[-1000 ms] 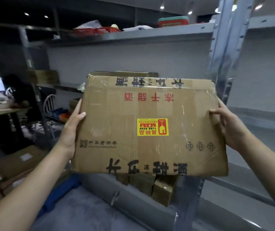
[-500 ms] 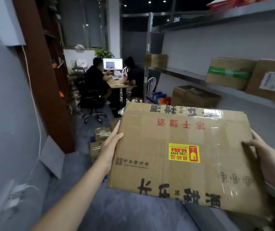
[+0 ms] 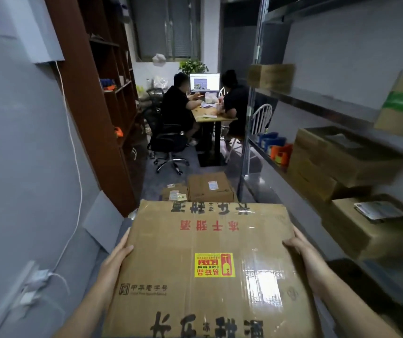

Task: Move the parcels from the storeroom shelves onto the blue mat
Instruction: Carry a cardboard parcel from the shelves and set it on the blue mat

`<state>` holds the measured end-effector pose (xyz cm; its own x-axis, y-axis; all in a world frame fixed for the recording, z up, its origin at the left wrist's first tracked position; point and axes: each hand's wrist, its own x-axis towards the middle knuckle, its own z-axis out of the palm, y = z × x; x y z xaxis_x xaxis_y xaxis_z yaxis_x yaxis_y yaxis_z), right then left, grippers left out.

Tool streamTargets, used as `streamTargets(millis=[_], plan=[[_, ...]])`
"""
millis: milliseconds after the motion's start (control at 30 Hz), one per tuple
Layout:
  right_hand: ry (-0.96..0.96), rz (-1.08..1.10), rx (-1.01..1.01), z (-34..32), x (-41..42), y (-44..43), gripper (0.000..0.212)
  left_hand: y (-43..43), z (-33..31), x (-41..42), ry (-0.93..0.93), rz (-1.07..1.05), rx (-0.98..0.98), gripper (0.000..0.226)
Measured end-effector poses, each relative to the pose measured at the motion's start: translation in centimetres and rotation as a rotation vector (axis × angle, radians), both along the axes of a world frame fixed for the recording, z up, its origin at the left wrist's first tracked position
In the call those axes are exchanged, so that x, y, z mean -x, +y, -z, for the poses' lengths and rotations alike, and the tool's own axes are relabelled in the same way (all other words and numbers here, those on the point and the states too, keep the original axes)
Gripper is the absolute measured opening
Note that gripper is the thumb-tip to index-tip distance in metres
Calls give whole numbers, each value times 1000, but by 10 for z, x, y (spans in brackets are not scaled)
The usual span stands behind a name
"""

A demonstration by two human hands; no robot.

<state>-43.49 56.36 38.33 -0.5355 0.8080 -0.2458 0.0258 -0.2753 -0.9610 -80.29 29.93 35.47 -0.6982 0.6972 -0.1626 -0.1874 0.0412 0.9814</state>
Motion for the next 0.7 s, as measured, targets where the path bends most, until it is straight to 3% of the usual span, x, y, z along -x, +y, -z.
streamTargets(millis=[367, 700], plan=[[-99, -132, 34, 38, 118, 128, 51, 68, 21, 48, 11, -81, 120, 38], [-186, -118, 58, 64, 244, 228, 52, 158, 78, 185, 3, -43, 257, 54]])
